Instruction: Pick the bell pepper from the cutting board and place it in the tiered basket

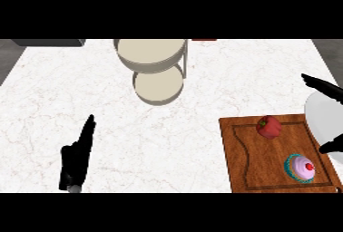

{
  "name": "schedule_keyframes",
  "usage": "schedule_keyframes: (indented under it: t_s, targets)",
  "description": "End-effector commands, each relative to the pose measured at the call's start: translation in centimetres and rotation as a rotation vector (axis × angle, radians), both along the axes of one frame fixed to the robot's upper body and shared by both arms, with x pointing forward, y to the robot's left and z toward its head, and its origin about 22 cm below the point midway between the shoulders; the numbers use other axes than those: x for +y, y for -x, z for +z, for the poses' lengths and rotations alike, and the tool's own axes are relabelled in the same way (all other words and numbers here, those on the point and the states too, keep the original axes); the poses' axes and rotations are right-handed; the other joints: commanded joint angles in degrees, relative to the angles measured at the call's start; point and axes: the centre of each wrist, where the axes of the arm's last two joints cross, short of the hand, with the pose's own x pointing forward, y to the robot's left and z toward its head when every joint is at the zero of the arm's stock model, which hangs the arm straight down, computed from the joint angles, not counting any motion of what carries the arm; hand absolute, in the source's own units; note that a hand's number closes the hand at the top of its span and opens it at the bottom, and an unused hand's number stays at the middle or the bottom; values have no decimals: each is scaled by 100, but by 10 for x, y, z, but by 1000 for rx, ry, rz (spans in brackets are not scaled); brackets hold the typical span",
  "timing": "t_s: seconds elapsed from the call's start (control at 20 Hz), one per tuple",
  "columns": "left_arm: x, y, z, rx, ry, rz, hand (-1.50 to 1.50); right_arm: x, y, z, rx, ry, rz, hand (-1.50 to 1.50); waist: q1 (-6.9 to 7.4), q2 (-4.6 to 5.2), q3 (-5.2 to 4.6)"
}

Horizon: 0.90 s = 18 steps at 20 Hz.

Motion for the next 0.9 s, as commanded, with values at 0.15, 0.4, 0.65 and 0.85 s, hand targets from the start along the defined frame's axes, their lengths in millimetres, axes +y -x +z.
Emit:
schedule_keyframes:
  t_s: [0.15, 0.4, 0.65, 0.85]
  targets:
    - [7, 13, -11, 24, 1, 3, 0, 26, 1, -6, 10, 187, 61, -150, -26, 6, -27]
    - [12, 21, -16, 39, 6, -2, 0, 27, 4, -4, 27, 204, 73, -150, -37, 4, -26]
    - [-11, 6, -7, 29, 7, -3, 0, 30, -5, -12, 60, 183, 106, -150, -16, 13, -24]
    - [17, 7, -7, 34, 6, -8, 0, 49, -9, 0, 67, 294, 108, -150, -16, 12, -26]
